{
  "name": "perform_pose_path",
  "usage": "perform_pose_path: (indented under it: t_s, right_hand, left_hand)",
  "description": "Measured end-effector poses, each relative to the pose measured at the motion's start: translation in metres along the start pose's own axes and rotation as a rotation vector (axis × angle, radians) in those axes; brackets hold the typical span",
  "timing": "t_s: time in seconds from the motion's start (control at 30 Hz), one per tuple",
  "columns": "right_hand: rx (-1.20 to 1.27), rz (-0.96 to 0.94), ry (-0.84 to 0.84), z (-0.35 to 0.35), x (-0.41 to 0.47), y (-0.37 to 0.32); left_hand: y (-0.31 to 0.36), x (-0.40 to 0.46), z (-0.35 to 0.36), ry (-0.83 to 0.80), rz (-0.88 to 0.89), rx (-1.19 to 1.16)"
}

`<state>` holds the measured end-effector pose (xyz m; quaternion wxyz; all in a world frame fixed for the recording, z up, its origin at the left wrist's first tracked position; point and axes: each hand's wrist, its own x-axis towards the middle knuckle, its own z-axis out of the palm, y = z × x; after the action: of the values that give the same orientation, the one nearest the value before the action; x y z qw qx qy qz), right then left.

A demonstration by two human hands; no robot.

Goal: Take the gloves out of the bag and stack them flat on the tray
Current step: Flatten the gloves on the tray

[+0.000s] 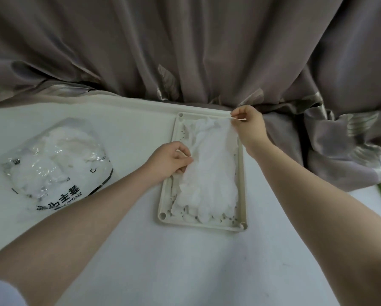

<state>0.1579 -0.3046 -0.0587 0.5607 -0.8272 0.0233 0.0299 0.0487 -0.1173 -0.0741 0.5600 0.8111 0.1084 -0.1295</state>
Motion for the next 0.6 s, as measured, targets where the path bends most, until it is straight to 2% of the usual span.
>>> perform_pose_path:
  t_s: [0.17, 0.23, 0.33, 0.47, 0.53, 0.6]
  right_hand:
    - [0.079, 0.021, -0.15, 0.01, -0.002, 0.002]
    - [0.126, 0.032, -0.213, 0.006, -0.002, 0.001]
    - [0.159, 0.033, -0.343, -0.001, -0.002, -0.004]
    - [0.121, 0.04, -0.452, -0.002, -0.001, -0.009]
    - [0.081, 0.021, -0.45, -0.003, 0.002, -0.008]
    - [0.044, 0.002, -0.446, -0.005, 0.004, -0.006]
  left_hand:
    - [0.006, 0.029, 0.003, 0.178, 0.003, 0.226]
    - [0.015, 0.043, 0.006, 0.216, 0.132, 0.334]
    - [0.029, 0.06, 0.009, 0.114, 0.374, 0.395]
    - [0.039, 0.071, 0.01, -0.095, 0.334, 0.468]
    - [0.037, 0.076, 0.003, -0.115, 0.336, 0.563]
    - [0.039, 0.077, -0.009, -0.116, 0.346, 0.559]
